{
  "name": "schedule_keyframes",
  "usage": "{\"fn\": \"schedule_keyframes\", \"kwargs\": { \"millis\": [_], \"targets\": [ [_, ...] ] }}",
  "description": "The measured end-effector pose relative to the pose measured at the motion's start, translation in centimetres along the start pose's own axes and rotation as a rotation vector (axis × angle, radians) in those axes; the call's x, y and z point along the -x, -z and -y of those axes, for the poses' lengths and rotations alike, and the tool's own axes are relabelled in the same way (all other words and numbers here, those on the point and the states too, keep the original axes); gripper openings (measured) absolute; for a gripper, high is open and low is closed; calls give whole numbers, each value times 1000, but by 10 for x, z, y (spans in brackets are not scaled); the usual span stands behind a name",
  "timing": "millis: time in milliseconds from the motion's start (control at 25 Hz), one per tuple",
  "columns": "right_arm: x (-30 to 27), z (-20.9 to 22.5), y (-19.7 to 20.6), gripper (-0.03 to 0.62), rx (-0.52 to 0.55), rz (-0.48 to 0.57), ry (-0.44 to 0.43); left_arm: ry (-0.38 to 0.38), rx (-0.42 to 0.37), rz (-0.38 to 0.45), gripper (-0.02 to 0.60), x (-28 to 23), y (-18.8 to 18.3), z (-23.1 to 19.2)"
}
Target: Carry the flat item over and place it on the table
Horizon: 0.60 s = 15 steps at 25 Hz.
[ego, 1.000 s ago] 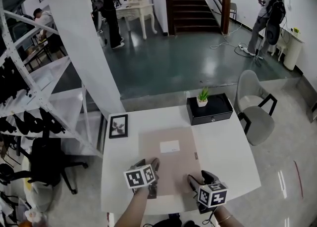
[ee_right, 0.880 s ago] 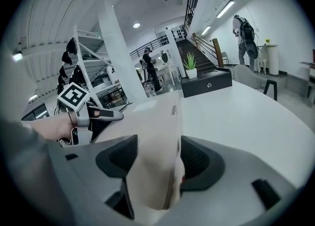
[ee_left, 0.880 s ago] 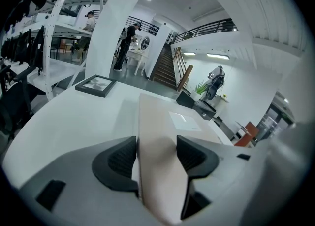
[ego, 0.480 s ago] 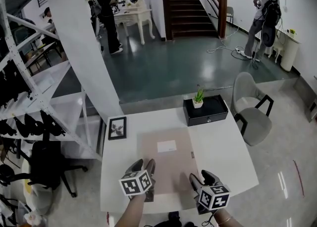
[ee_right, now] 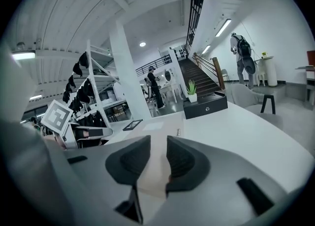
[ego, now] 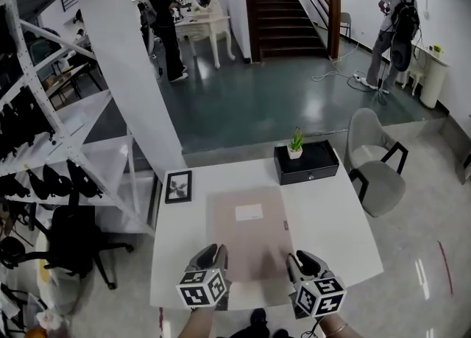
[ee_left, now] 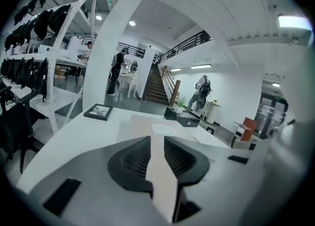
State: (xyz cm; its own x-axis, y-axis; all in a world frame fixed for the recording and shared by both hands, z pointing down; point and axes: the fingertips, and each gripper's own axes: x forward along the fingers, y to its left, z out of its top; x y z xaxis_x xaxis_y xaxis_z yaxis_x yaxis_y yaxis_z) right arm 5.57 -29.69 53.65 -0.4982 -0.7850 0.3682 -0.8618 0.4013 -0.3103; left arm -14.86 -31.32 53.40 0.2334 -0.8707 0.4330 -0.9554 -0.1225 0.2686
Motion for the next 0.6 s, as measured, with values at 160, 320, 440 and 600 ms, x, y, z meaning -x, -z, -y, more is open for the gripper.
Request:
{"fn": "schedule_keyframes", "kwargs": {
  "millis": [160,320,440,600],
  "targets": [
    [9,-4,-2,59,19,13,-7,-15,-13,19,56,14,5,3],
    [18,-7,0,13,23,10,-17,-7,-46,27,39,26,9,9],
    [23,-8,-1,0,23,16,-20,-5,-60,39,28,34,10,13],
    [30,-10,-1,0,23,20,-33,-10,-65,56,26,46,11,17]
  ]
}}
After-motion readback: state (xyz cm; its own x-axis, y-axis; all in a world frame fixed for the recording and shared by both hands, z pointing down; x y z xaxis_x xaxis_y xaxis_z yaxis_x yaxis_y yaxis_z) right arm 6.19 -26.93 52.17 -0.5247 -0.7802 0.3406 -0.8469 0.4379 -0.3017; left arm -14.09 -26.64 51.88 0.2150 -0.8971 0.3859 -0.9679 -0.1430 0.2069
